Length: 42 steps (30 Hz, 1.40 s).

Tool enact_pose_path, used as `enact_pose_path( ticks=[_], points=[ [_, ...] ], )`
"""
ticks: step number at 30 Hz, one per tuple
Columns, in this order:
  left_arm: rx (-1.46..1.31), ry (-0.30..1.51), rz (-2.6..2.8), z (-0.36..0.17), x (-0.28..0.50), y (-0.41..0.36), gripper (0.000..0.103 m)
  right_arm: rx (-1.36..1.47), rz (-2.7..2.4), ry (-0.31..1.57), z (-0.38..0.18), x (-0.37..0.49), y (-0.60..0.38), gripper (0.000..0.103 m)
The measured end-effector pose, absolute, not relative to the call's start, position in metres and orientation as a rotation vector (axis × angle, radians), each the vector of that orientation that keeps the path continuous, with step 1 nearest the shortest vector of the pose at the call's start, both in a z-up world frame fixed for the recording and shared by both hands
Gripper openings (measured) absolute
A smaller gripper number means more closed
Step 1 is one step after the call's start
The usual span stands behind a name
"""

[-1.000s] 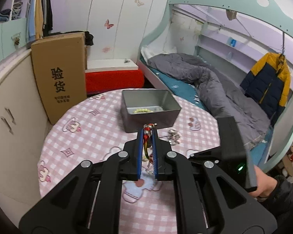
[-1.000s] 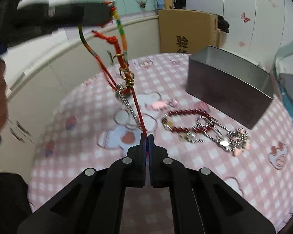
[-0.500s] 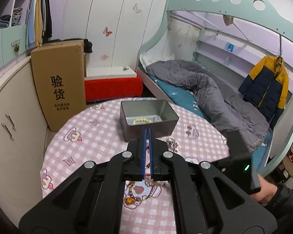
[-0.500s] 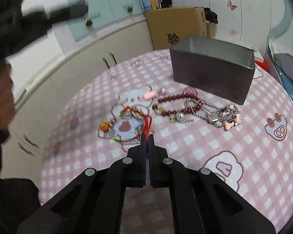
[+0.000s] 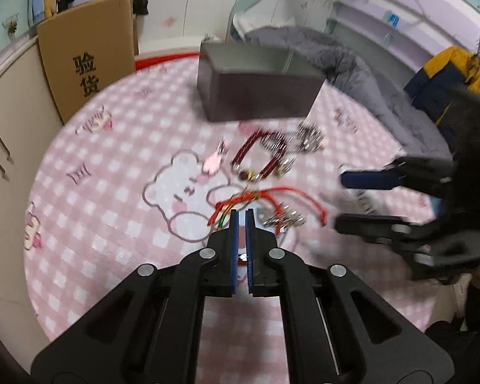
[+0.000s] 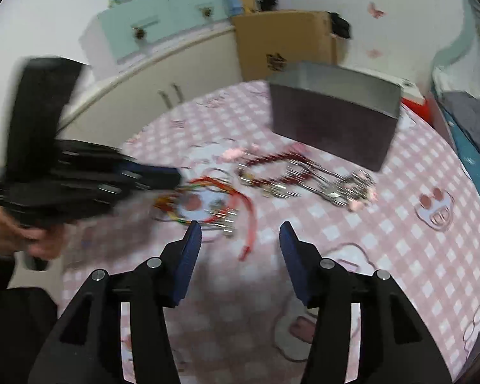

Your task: Organize jewelry

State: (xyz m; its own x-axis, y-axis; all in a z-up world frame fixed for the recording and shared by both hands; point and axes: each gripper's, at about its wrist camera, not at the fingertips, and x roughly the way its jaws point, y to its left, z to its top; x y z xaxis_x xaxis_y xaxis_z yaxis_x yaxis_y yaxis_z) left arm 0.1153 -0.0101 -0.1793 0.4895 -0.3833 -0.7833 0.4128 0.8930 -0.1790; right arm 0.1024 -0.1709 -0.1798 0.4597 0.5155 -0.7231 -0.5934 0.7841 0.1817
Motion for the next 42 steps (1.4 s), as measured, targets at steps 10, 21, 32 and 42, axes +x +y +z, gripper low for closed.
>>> enact_pose_path(
  ticks=[10,21,32,42],
  points=[
    [0.042,0.945,-0.474,-0.197,0.117,-0.017,0.045,-0.141,0.731,0.887,-0.194,0.113,-0.146,0.041],
    [0.001,0.895,-0.405,-0.18,0.112,0.012,0.064,-0.099,0.774,0.858,-0.184,0.112,-0.151,0.037],
    [0.107,0.917,-0.343,-0.199,0.122,0.01,0.031,-0.141,0.786,0.823,-0.179,0.107,-0.141,0.028],
    [0.122,0.908,-0.363,-0.199,0.119,0.006,0.007,-0.295,0.725,0.868,-0.208,0.118,-0.127,0.013]
  ],
)
